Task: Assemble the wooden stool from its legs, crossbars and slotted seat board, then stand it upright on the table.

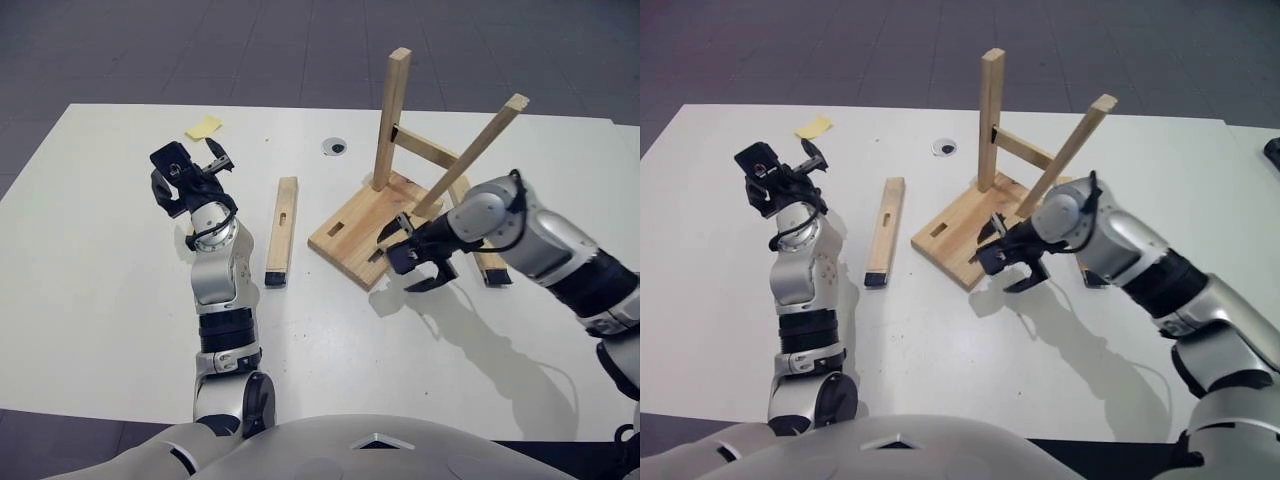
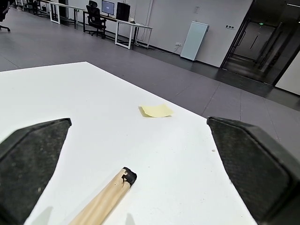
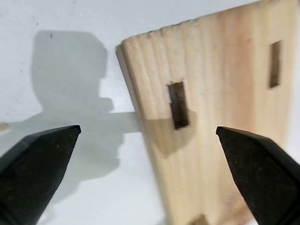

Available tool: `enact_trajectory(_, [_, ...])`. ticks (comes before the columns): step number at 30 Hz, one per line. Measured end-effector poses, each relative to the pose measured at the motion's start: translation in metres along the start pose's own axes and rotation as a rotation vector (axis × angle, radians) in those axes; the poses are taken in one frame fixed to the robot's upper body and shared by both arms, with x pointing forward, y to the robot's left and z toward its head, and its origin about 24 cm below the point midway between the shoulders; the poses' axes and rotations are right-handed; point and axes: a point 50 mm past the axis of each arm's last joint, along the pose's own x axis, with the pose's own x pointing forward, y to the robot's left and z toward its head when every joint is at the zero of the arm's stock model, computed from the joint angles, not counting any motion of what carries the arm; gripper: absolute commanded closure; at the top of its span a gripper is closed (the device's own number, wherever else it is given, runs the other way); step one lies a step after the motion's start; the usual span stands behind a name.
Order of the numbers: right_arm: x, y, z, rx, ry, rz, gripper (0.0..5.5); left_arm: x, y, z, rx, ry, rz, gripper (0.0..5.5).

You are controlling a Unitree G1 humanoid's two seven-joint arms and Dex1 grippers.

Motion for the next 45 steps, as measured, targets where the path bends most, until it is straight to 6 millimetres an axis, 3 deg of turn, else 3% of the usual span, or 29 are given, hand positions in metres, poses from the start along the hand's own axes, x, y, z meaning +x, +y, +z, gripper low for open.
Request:
enact_trajectory(4, [-0.037,-0.016,0.009,0.192,-0.26,-0.445,0.11,-0.002,0.006,-0.005,0.012,0.01,0.016,0.1])
enact_trajectory(6, [-0.06,-0.029,0.014,0.306,-0.422,-0.789,0.11,-0.002,0.01,-0.002,0.008,0.0,0.026,0.1])
enact_trajectory(9, [-0.097,-0.038,0.005,0.501,-0.559,-1.215,0.11,0.0,0.014,0.001,0.009,-0.018,0.038,0.1])
enact_trajectory(15, [-0.133,-0.02,-0.038,0.909,-0.516,-1.875,0.11,0.005,0.026,0.006,0.03,-0.039,0.053,0.1])
enact_trajectory(18, [-0.139,-0.007,-0.06,1.031,-0.251,-2.112,0.11,0.009,0.033,0.009,0.045,-0.056,0.067,0.1])
enact_trajectory(21, [-0.133,0.007,-0.08,1.157,0.011,-2.178,0.11,0.01,0.033,0.01,0.044,-0.058,0.066,0.1])
enact_trajectory(24, [-0.116,0.015,-0.088,1.201,0.172,-2.105,0.11,0.012,0.031,0.014,0.044,-0.069,0.054,0.1])
enact_trajectory(29, [-0.073,0.011,-0.102,1.3,0.281,-1.88,0.11,0.013,0.029,0.011,0.049,-0.057,0.045,0.1])
enact_trajectory(33, [-0.034,-0.016,-0.094,1.114,0.232,-1.696,0.11,0.015,0.024,0.011,0.049,-0.051,0.031,0.1])
enact_trajectory(37, [-0.038,-0.033,-0.083,0.955,0.123,-1.733,0.11,0.016,0.022,0.011,0.049,-0.049,0.022,0.1])
enact_trajectory(41, [-0.052,-0.013,-0.111,1.053,0.274,-1.8,0.11,0.016,0.023,0.011,0.051,-0.048,0.026,0.1])
enact_trajectory(45, [-0.045,-0.008,-0.118,1.069,0.326,-1.765,0.11,0.016,0.021,0.007,0.058,-0.032,0.013,0.1])
